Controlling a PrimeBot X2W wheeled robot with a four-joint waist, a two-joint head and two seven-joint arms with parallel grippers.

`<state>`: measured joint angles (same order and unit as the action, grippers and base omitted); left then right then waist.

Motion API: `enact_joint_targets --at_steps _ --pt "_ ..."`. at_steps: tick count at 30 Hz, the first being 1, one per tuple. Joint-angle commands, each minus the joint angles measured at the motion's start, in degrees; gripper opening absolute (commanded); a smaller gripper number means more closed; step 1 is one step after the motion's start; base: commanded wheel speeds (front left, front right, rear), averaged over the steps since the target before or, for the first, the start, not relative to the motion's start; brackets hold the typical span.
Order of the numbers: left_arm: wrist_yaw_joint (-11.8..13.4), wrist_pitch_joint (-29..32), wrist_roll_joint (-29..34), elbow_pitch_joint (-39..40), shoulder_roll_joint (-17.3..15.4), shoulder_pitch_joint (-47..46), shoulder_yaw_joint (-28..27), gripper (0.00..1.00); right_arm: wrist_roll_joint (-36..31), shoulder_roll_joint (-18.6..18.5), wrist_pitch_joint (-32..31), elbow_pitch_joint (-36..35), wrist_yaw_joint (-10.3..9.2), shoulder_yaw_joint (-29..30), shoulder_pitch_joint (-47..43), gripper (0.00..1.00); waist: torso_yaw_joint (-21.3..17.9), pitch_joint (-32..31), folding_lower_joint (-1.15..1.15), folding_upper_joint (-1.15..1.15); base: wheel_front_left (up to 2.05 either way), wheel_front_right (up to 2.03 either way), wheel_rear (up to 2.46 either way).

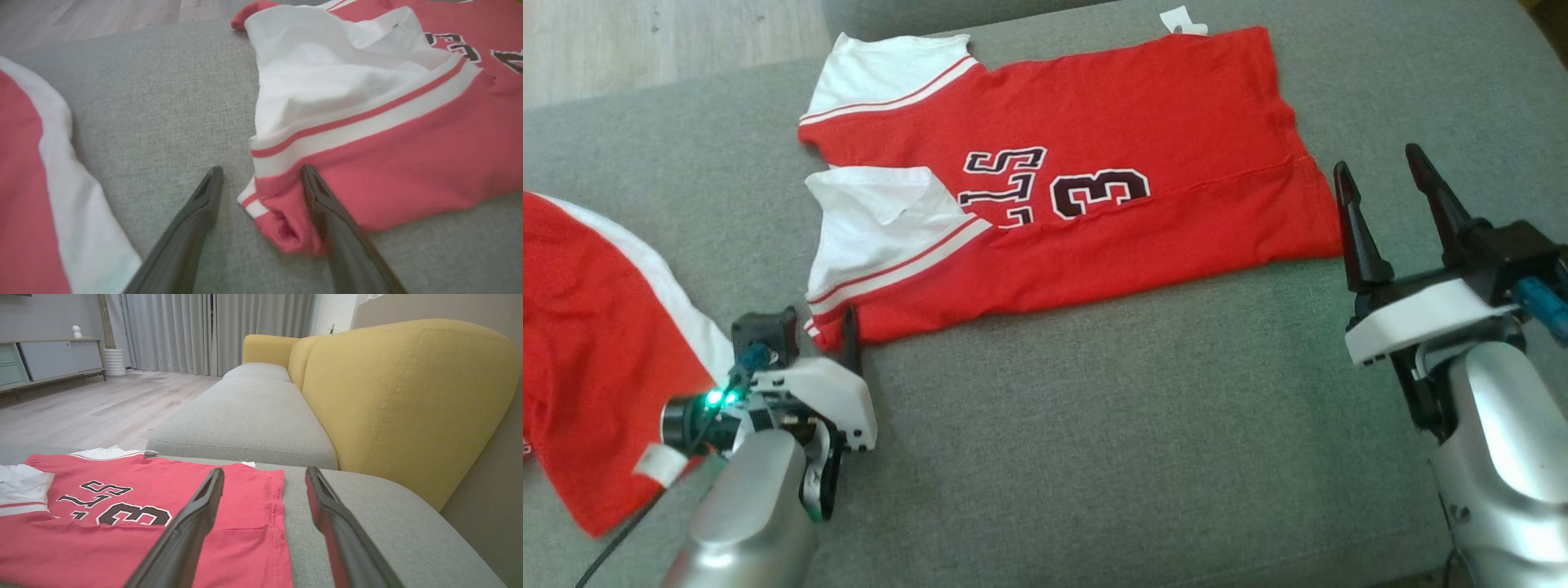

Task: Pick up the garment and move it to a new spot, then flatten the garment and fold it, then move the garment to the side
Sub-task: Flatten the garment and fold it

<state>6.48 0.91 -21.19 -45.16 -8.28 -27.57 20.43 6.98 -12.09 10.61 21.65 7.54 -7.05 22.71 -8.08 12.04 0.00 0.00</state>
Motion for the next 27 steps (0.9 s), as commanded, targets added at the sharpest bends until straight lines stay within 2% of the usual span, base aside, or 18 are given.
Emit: enact_joint_targets --at_steps 1,2,3,4,11,14,17,23,27 --pt "-0.32 1.06 0.06 -0.82 -1.39 -0.55 -0.91 1.00 0.25 -0.88 -0.09 -2.30 -0.05 -1.04 2.11 1.00 -0.16 0.14 0.00 0.00 0.00 0.00 0.00" --pt "-0.46 1.42 -0.05 -1.29 -1.39 -0.78 -0.83 1.00 0.29 -0.96 -0.14 -2.36 -0.05 -1.12 2.22 1.00 -0.22 0.19 0.00 0.00 0.00 0.00 0.00" --pt "-0.59 1.63 -0.17 -1.66 -1.37 -0.98 -0.77 0.87 0.32 -1.03 -0.17 -2.37 -0.05 -1.16 2.31 1.00 -0.26 0.21 0.00 0.00 0.00 0.00 0.00" --pt "-0.77 1.59 -0.31 -1.89 -1.33 -1.14 -0.74 0.00 0.37 -1.11 -0.20 -2.36 -0.05 -1.18 2.38 1.00 -0.27 0.20 0.00 0.00 0.00 0.00 0.00" --pt "-1.10 -4.69 -1.05 0.51 -0.94 -2.28 -1.67 0.00 0.54 -1.26 -2.79 -0.37 -0.05 -0.28 2.31 1.00 0.69 -0.30 0.00 0.00 0.00 0.00 0.00" --pt "-1.72 -8.67 -1.38 3.08 -0.55 -2.72 -2.00 0.00 0.32 -0.40 -5.66 1.59 -0.05 0.79 2.48 1.00 1.43 -0.58 0.00 0.00 0.00 0.00 0.00" --pt "-2.14 -11.28 -1.22 5.64 -0.30 -3.08 -1.76 0.00 -0.80 1.47 -9.48 4.75 -0.05 4.26 3.08 1.00 2.31 -0.70 0.00 0.00 0.00 0.00 0.00" --pt "-2.70 -11.00 -0.41 8.85 0.07 -3.24 0.11 0.00 -4.14 5.85 -15.96 12.35 -0.05 10.92 5.60 1.00 4.07 -0.61 0.00 0.00 0.00 0.00 0.00" --pt "-2.59 -10.15 -0.10 10.54 0.07 -3.27 0.97 0.00 -6.16 7.52 -18.60 16.64 -0.05 14.82 7.80 1.00 4.85 0.04 0.00 0.00 0.00 0.00 0.00"
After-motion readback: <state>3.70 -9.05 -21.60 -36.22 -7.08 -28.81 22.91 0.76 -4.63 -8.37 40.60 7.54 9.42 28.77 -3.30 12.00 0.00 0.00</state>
